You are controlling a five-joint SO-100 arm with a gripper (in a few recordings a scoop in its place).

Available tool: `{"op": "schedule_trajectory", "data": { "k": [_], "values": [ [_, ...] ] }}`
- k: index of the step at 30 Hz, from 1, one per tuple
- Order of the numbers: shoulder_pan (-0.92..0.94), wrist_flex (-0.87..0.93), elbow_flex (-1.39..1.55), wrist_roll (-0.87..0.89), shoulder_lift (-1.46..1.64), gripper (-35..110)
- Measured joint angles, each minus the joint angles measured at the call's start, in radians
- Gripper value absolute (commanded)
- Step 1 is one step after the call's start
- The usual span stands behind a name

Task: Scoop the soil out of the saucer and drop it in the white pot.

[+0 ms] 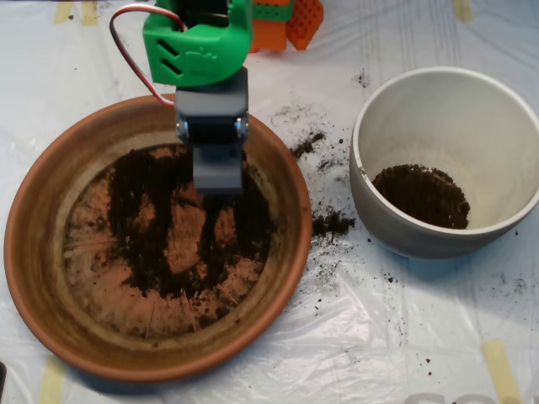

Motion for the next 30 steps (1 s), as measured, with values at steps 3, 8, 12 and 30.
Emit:
{"op": "schedule_trajectory", "data": {
  "k": [3, 8, 12, 30],
  "values": [
    [-0.023, 0.029, -0.025, 0.000, 0.018, 0],
    [-0.086, 0.075, -0.061, 0.021, 0.077, 0],
    [-0.181, 0.115, -0.120, 0.049, 0.115, 0],
    [-0.569, 0.307, -0.612, 0.028, -0.067, 0]
  ]
}}
